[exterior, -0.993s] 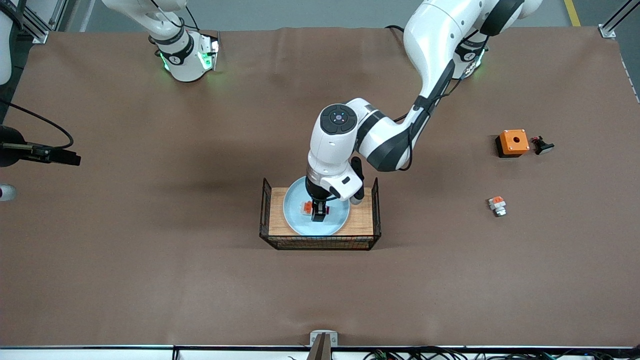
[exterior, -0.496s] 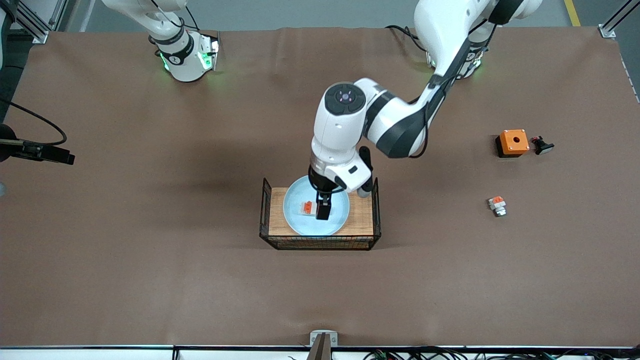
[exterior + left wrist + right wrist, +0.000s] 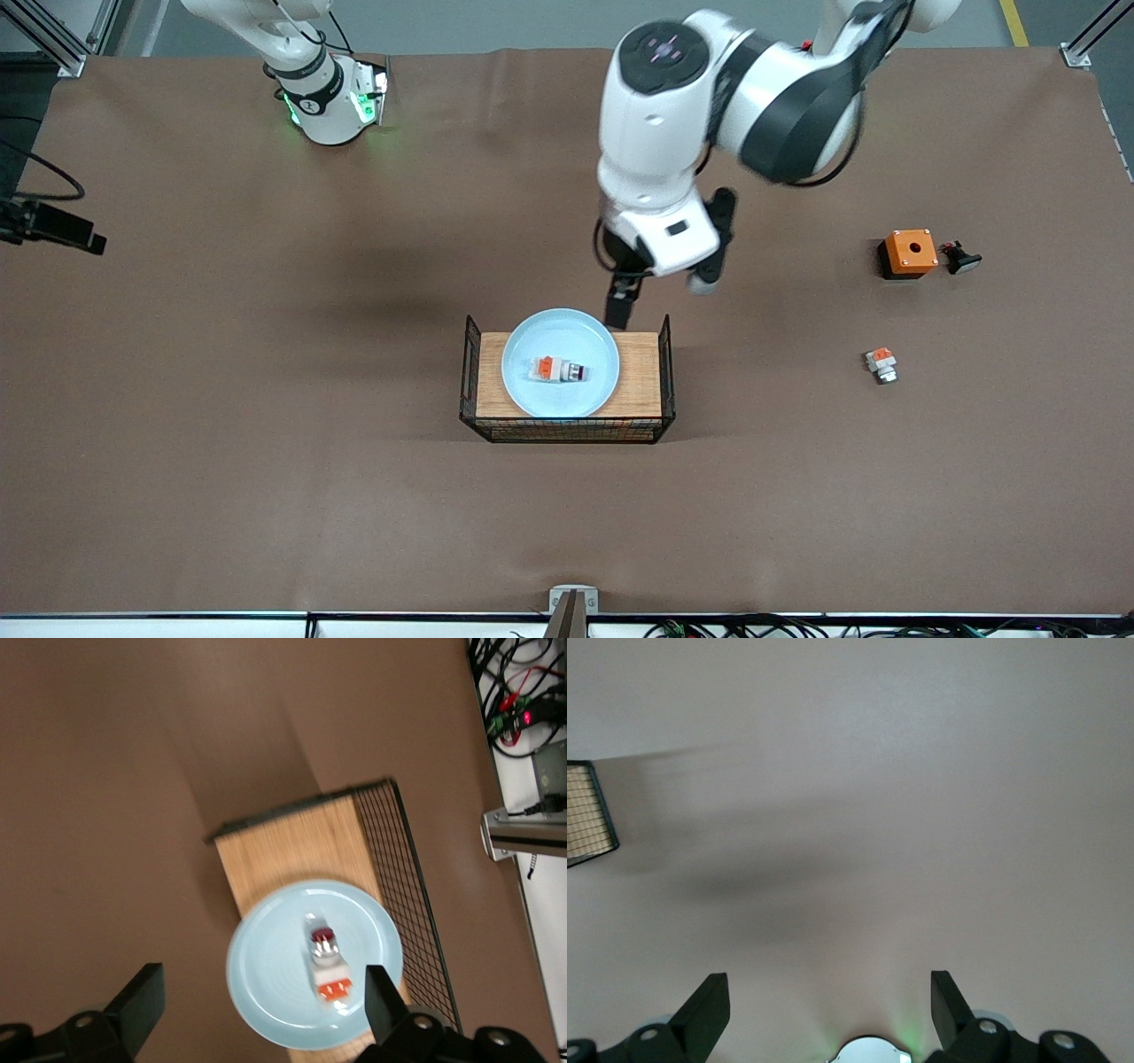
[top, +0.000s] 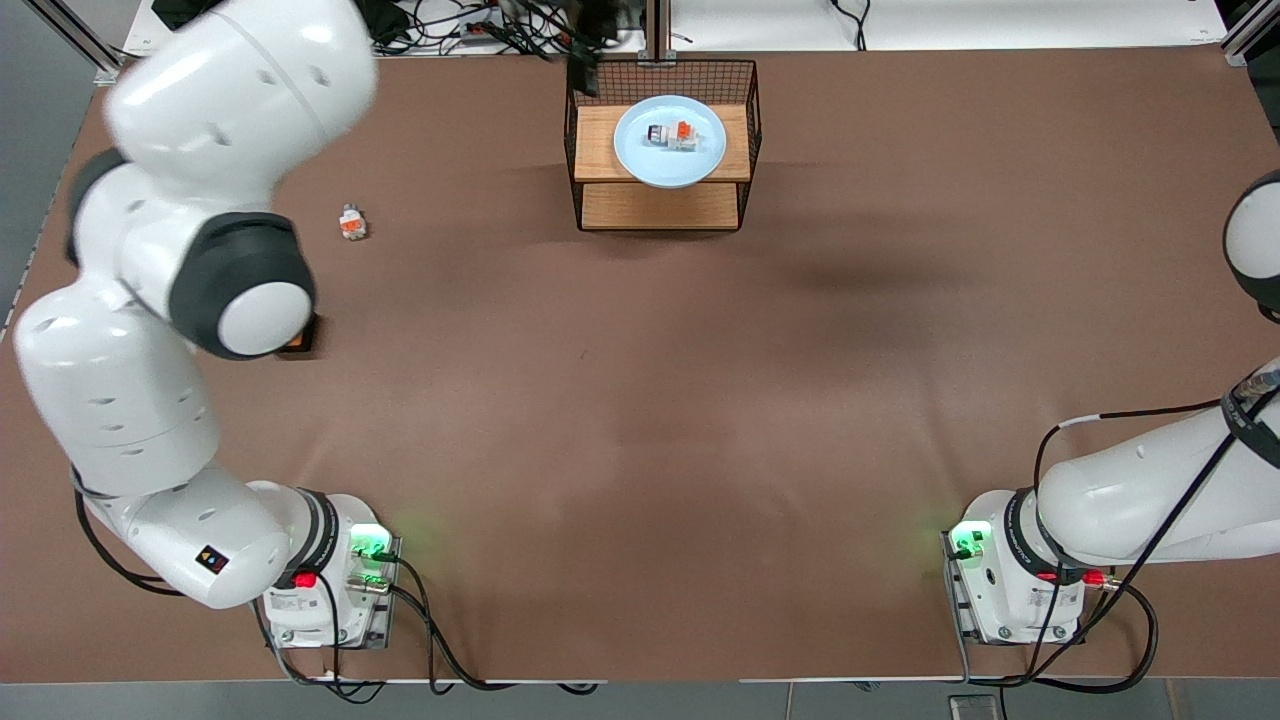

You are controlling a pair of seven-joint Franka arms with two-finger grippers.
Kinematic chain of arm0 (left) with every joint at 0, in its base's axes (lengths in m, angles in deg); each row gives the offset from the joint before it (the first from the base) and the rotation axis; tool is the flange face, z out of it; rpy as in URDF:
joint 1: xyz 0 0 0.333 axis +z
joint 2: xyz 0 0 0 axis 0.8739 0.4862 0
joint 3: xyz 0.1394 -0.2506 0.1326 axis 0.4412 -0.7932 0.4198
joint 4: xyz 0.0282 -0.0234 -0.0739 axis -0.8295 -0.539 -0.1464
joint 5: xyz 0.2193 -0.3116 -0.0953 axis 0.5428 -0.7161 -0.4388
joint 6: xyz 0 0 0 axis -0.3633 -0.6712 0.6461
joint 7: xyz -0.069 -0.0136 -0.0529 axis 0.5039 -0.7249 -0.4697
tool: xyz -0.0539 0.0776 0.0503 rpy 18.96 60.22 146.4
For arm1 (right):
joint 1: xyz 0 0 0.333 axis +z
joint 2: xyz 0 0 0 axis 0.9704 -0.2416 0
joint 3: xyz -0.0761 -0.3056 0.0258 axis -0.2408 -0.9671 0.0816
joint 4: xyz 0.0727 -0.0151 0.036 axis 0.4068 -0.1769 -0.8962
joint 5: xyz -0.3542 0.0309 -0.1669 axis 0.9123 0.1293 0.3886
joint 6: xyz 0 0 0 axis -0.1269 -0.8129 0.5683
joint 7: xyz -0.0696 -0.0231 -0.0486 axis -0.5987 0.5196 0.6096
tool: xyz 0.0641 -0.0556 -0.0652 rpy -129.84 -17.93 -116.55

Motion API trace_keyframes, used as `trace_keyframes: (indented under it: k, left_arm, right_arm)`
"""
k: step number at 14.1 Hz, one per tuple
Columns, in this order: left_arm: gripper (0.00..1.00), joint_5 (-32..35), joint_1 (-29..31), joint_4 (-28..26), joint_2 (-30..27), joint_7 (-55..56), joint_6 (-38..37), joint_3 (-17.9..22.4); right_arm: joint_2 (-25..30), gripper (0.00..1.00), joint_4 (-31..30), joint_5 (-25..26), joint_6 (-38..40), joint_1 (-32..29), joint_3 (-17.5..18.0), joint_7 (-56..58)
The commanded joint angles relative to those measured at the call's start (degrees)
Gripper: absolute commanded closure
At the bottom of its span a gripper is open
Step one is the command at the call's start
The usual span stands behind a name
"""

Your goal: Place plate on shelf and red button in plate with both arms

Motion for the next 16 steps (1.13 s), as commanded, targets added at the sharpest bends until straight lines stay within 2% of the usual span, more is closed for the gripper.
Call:
trace_keyframes:
  k: [1,6,8,12,16]
  left_arm:
    - [0.00,-2.6,5.1,-2.3,-5.8,-12.7,-6.2,-0.4]
    - [0.00,-7.4,15.8,-4.3,-13.1,-37.8,-16.5,-0.5]
    - [0.00,-7.4,19.1,-9.9,-17.6,-46.7,-16.7,-0.5]
    - [0.00,-8.2,27.7,-21.3,-25.5,-65.3,-14.7,-0.5]
    - [0.00,-9.1,33.6,-31.2,-31.0,-81.3,-8.1,-0.5]
  right_arm:
    - [2.6,0.00,-2.4,-0.6,0.3,-0.5,0.9,0.0]
    - [7.2,0.00,-8.0,-0.6,-1.8,0.0,0.9,0.0]
    - [9.4,0.00,-11.2,-0.6,-3.9,0.4,0.9,0.0]
    - [16.4,0.00,-21.6,-0.6,-10.2,0.3,0.9,0.0]
    - [17.3,0.00,-22.1,-0.6,-10.2,0.5,0.9,0.0]
